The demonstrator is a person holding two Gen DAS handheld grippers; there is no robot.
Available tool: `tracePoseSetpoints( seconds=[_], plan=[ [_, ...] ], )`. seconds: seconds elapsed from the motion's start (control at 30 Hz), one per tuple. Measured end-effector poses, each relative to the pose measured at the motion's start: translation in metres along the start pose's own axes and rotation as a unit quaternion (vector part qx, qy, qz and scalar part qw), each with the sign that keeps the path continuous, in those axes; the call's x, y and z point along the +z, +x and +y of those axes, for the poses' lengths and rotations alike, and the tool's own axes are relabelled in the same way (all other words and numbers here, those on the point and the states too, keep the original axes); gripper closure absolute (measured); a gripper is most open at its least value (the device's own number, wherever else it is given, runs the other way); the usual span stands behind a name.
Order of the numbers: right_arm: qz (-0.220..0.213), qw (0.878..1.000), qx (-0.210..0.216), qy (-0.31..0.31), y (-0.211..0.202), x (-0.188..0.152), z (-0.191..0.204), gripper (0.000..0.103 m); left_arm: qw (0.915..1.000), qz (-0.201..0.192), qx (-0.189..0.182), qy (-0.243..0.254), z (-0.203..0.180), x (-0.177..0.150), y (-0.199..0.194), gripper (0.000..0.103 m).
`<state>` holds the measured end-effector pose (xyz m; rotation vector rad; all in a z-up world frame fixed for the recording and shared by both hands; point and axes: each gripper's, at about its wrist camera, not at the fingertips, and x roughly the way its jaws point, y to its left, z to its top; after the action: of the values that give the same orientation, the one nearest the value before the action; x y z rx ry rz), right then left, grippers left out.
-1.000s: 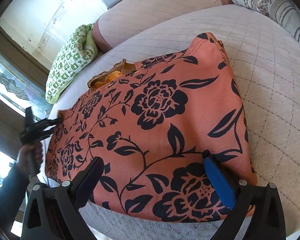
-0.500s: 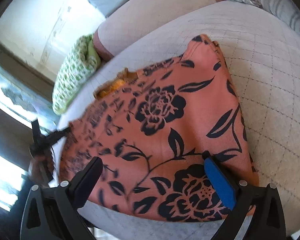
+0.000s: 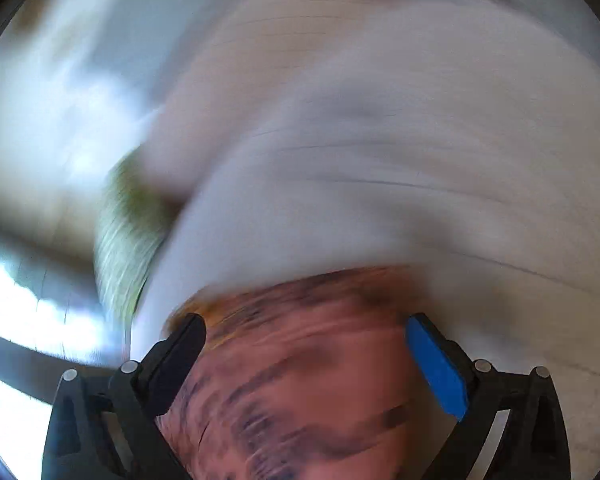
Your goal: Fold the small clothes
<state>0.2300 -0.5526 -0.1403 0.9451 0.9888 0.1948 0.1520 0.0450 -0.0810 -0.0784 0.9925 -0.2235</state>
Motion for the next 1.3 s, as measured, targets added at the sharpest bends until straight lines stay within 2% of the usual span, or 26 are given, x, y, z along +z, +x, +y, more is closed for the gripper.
tracePoseSetpoints(
  seconds=[0.03, 0.13, 0.2, 0.23, 0.3, 0.37, 0.4, 0.43, 0.5, 0.53, 0.57, 0.63, 0.67, 0.7, 0.73, 0.77, 0.8, 0.83, 0.9, 0.97, 1.03, 1.1, 1.17, 1.2, 1.23, 1.3],
  plan=[
    [-0.013, 0.999, 0.027, 0.02, -0.007, 0.0, -0.007, 0.006, 1.0, -0.005, 0.002, 0.005, -0.001, 0.0, -0.003, 0.038],
    [-0.028, 0.996, 0.079, -0.04, -0.046, -0.021, 0.02, 0.006, 0.9998, -0.018, -0.006, 0.002, 0.0, 0.005, -0.016, 0.037],
    [-0.041, 0.993, 0.083, -0.075, -0.074, -0.047, 0.036, 0.006, 0.9996, -0.027, -0.003, -0.004, 0.002, 0.008, -0.02, 0.037],
    [-0.038, 0.991, 0.096, -0.087, -0.084, -0.063, 0.041, 0.006, 0.9995, -0.031, -0.004, -0.008, 0.002, 0.006, -0.024, 0.037],
    [0.001, 0.986, 0.129, -0.102, -0.089, -0.094, 0.049, 0.006, 0.9993, -0.031, -0.01, -0.017, 0.003, 0.003, -0.028, 0.037],
    [0.036, 0.984, 0.123, -0.12, -0.08, -0.123, 0.046, 0.006, 0.9996, -0.021, -0.009, -0.018, 0.003, -0.004, -0.026, 0.037],
    [0.038, 0.988, 0.086, -0.123, -0.073, -0.132, 0.037, 0.006, 0.9997, -0.014, -0.009, -0.02, 0.003, -0.007, -0.023, 0.037],
    [0.035, 0.993, 0.039, -0.109, -0.063, -0.136, 0.02, 0.011, 0.9997, -0.009, -0.01, -0.022, 0.003, -0.006, -0.02, 0.037],
    [0.007, 0.997, 0.075, -0.004, -0.065, -0.14, -0.015, 0.019, 0.9995, -0.014, -0.012, -0.026, 0.005, -0.008, -0.027, 0.037],
    [0.001, 0.997, 0.082, 0.011, -0.072, -0.141, -0.013, 0.018, 0.9993, -0.023, -0.013, -0.026, 0.005, -0.008, -0.034, 0.037],
    [-0.005, 0.997, 0.08, -0.008, -0.082, -0.145, -0.001, 0.018, 0.999, -0.032, -0.015, -0.026, 0.004, -0.007, -0.04, 0.036],
    [-0.026, 0.992, 0.109, -0.055, -0.097, -0.157, 0.018, 0.012, 0.9988, -0.042, -0.014, -0.023, 0.002, -0.009, -0.044, 0.028],
    [-0.017, 0.99, 0.124, -0.066, -0.094, -0.162, 0.021, 0.011, 0.999, -0.039, -0.011, -0.021, 0.0, -0.01, -0.042, 0.028],
    [-0.005, 0.991, 0.112, -0.071, -0.088, -0.164, 0.018, 0.01, 0.9995, -0.025, -0.003, -0.019, -0.002, -0.011, -0.036, 0.028],
    [0.011, 0.996, 0.06, -0.059, -0.074, -0.165, 0.004, 0.012, 0.9997, -0.012, 0.004, -0.019, -0.003, -0.012, -0.03, 0.028],
    [0.022, 0.999, 0.04, 0.002, -0.061, -0.164, -0.021, 0.018, 0.9997, 0.006, 0.015, -0.017, -0.004, -0.013, -0.023, 0.028],
    [0.0, 0.997, 0.064, 0.036, -0.067, -0.163, -0.028, 0.019, 0.9996, 0.013, 0.023, -0.014, -0.005, -0.015, -0.021, 0.028],
    [-0.007, 0.996, 0.074, 0.042, -0.075, -0.164, -0.025, 0.018, 0.9996, 0.009, 0.026, -0.011, -0.006, -0.016, -0.024, 0.028],
    [-0.019, 0.998, 0.064, -0.015, -0.085, -0.165, 0.003, 0.017, 0.9996, -0.001, 0.024, -0.011, -0.008, -0.017, -0.029, 0.028],
    [-0.009, 0.996, 0.071, -0.056, -0.083, -0.16, 0.028, 0.016, 0.9996, 0.006, 0.026, -0.009, -0.009, -0.016, -0.027, 0.028],
    [0.001, 0.993, 0.085, -0.079, -0.071, -0.152, 0.046, 0.016, 0.9995, 0.005, 0.029, -0.01, -0.011, -0.015, -0.028, 0.028],
    [0.002, 0.992, 0.092, -0.084, -0.054, -0.146, 0.047, 0.015, 0.9995, 0.005, 0.029, -0.008, -0.012, -0.016, -0.029, 0.028],
    [0.007, 0.998, 0.051, -0.042, -0.032, -0.125, 0.023, 0.015, 0.9994, 0.008, 0.033, -0.008, -0.011, -0.017, -0.029, 0.028],
    [0.011, 0.998, 0.063, 0.003, -0.023, -0.12, 0.005, 0.016, 0.9993, 0.01, 0.034, -0.008, -0.011, -0.017, -0.029, 0.028],
    [-0.005, 0.997, 0.077, 0.021, -0.03, -0.115, 0.002, 0.016, 0.9993, 0.012, 0.035, -0.008, -0.011, -0.017, -0.029, 0.028],
    [-0.013, 0.996, 0.084, -0.002, -0.041, -0.113, 0.023, 0.014, 0.9993, 0.008, 0.036, -0.005, -0.009, -0.018, -0.032, 0.028]
  ],
)
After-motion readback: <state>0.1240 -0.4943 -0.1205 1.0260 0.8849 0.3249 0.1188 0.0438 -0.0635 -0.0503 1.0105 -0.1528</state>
